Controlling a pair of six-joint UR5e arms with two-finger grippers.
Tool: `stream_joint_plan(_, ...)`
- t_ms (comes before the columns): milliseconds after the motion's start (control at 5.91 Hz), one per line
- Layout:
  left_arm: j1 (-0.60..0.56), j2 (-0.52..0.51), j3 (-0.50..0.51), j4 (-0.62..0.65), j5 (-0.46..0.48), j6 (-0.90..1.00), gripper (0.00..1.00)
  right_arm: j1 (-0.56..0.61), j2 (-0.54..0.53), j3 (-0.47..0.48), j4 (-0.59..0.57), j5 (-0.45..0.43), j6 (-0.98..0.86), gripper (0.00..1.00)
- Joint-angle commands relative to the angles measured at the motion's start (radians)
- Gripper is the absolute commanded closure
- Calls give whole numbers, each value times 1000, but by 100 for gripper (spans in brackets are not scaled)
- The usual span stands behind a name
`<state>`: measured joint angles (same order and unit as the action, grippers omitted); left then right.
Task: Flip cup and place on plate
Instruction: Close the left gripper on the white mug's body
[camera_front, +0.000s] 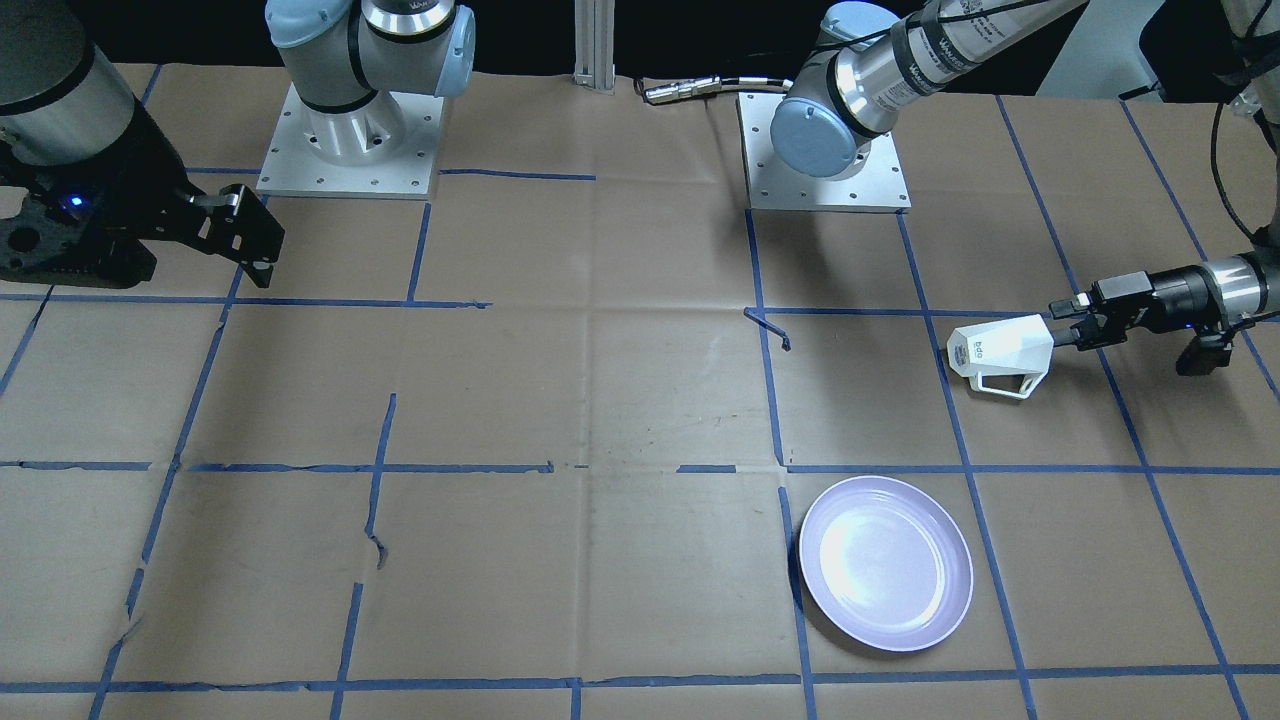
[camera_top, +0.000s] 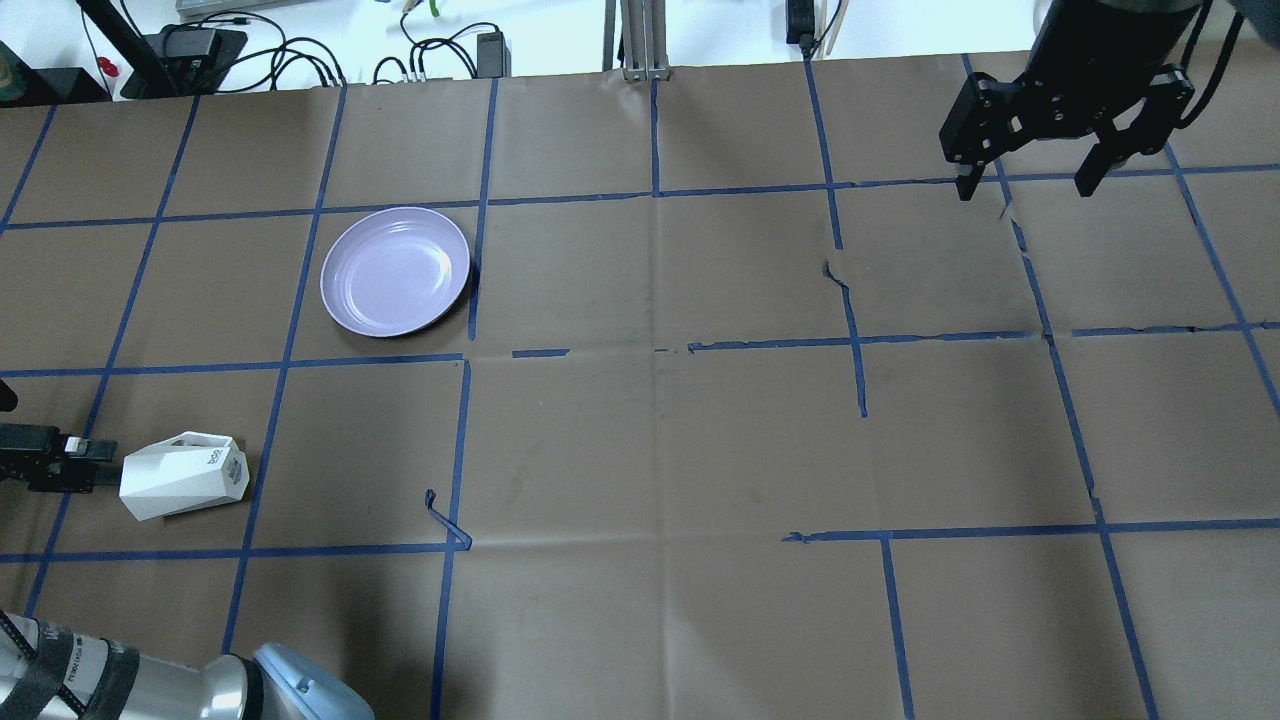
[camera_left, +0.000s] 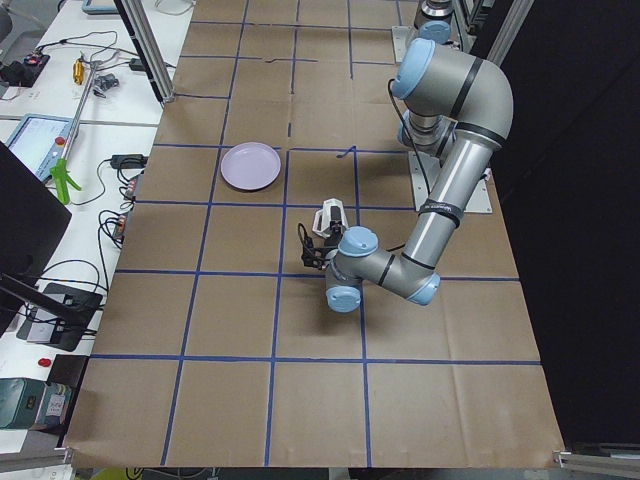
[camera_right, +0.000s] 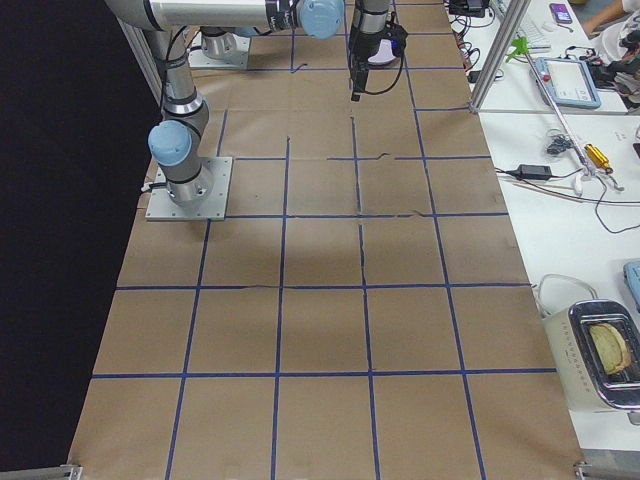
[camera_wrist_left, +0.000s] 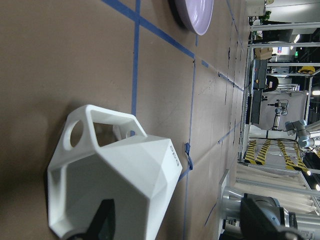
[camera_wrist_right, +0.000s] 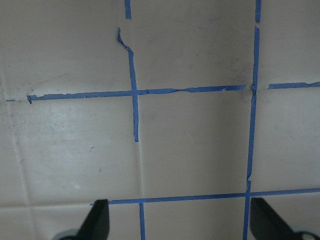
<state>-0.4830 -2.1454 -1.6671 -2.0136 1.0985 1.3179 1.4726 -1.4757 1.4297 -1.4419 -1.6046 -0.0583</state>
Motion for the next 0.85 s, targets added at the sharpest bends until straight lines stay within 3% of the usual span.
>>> stream_joint_plan(0, -3, -5, -3, -2, -2, 26, 43, 0, 0, 0, 0, 0, 0, 0)
stream_joint_plan(338, -3, -5, -17, 4, -6, 61, 63, 0, 0, 0, 0, 0, 0, 0)
stream_joint_plan(508, -3, -8, -17, 9, -5, 60, 89, 0, 0, 0, 0, 0, 0, 0)
stream_joint_plan(677, -2, -16, -11, 10, -3, 61, 98, 0, 0, 0, 0, 0, 0, 0)
